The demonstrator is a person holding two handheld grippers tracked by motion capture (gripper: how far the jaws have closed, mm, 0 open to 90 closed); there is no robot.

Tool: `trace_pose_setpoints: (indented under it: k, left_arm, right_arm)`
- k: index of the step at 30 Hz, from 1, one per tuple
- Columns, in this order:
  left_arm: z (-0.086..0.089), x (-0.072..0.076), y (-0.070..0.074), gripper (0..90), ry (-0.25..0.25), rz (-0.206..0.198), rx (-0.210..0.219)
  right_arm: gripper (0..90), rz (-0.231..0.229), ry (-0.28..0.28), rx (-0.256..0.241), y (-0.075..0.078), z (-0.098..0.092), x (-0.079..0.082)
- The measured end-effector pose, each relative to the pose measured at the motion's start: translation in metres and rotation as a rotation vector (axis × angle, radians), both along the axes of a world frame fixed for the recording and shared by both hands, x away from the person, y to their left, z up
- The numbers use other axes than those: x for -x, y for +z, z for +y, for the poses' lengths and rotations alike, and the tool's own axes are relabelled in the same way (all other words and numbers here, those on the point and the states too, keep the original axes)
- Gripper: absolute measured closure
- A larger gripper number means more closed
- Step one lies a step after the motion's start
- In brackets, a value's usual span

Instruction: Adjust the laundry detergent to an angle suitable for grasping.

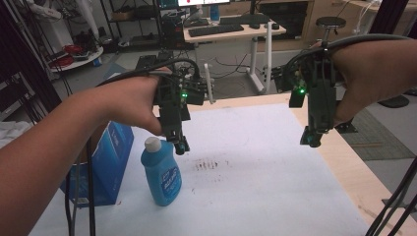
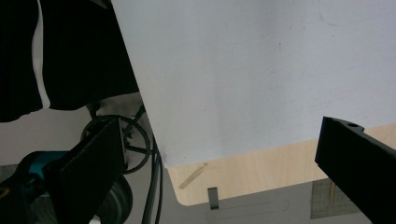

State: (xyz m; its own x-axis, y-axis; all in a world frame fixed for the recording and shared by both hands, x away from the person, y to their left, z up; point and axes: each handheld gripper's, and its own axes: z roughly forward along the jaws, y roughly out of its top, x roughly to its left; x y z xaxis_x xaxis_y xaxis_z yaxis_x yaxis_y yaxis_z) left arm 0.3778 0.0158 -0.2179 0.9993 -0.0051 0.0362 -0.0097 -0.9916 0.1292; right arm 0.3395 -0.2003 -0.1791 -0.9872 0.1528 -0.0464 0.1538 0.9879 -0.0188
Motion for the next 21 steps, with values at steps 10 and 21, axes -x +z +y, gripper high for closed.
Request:
trace_pose_setpoints:
  k: [10, 21]
  left_arm:
    - [-0.0033, 0.0022, 0.0015, 8.2, -0.005, -0.003, -0.004]
    - [-0.0048, 0.0037, 0.0032, 8.2, 0.002, -0.006, -0.012]
  right_arm:
    - [0.7, -0.001, 0.002, -0.006, -0.0007, -0.0041, 0.0041]
    - [0.7, -0.021, 0.018, -0.001, 0.0016, -0.0076, 0.003]
